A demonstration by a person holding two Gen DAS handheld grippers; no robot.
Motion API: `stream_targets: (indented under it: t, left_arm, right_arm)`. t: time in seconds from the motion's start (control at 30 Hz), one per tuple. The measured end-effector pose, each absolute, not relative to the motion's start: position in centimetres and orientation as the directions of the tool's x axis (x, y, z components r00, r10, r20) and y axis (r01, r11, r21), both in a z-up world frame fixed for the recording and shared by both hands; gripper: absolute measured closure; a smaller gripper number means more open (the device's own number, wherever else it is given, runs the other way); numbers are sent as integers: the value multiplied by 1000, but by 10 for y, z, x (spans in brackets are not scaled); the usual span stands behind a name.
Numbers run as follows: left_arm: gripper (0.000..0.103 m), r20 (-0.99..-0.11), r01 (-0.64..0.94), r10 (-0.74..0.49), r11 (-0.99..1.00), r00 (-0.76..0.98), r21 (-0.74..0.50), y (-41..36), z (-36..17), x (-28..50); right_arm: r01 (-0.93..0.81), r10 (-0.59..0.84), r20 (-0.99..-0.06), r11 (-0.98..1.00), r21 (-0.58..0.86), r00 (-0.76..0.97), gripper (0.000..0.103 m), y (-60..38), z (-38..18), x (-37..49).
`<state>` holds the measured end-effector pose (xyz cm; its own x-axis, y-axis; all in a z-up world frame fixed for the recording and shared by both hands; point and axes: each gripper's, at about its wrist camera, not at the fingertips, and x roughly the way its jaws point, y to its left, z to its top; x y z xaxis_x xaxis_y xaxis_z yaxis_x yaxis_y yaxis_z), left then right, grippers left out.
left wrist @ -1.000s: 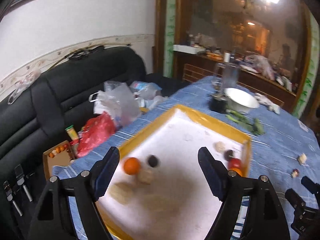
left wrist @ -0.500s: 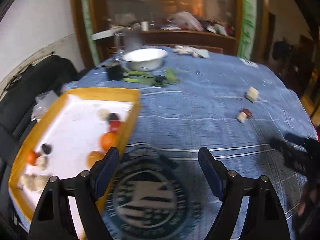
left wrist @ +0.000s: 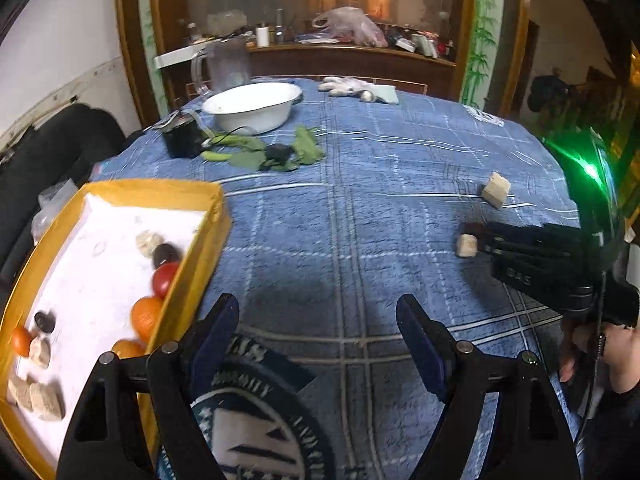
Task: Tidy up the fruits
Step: 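Move both open tools back toward the red date and small cube, then grasp the red date with the right tool while the left tool grasps a small beige cube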
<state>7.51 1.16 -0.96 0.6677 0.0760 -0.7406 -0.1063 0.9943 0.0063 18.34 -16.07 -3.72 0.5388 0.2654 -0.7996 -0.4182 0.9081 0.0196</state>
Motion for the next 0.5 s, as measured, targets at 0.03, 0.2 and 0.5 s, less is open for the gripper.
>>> stream_targets:
  t: [0.03, 0.2, 0.5]
  left_arm:
    - [22, -741, -96, 71, 995, 667, 8, 7, -11, 79]
    - [23, -753, -22, 9, 1000, 658, -6, -25, -18, 104]
    - [64, -784, 109, -54, 994, 618, 17, -101, -43, 156]
  right_arm:
    - [-418, 266, -801, 908, 22, 537, 83, -161, -37, 184]
    - [-374, 262, -798, 926, 50, 542, 83, -191, -35, 181]
    - [-232, 224, -779, 967, 103, 586, 83, -267, -22, 144]
